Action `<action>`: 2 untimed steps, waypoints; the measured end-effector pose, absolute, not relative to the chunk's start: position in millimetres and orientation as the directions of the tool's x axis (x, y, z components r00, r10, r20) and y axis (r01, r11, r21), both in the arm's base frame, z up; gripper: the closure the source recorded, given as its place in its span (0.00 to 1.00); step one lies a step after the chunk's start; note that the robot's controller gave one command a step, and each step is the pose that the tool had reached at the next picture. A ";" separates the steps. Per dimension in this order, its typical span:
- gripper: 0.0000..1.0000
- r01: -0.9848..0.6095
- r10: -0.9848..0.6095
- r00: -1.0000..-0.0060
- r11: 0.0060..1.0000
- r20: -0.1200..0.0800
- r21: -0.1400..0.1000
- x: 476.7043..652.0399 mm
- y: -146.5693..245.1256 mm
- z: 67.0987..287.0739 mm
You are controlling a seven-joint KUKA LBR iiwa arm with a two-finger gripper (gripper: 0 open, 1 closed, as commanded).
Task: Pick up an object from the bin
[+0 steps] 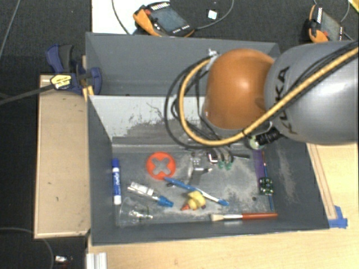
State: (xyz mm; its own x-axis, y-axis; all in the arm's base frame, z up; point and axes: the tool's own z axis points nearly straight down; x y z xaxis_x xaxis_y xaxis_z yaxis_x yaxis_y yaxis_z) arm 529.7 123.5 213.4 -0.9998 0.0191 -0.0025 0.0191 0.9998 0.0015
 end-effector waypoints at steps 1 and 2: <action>0.00 0.019 0.019 -1.000 1.000 -0.002 0.002 529.7 123.5 213.4; 0.00 -0.023 -0.023 -1.000 1.000 0.001 0.001 532.1 120.9 218.7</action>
Offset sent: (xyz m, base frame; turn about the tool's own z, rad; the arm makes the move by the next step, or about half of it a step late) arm 0.0422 -0.0450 0.0805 -0.2724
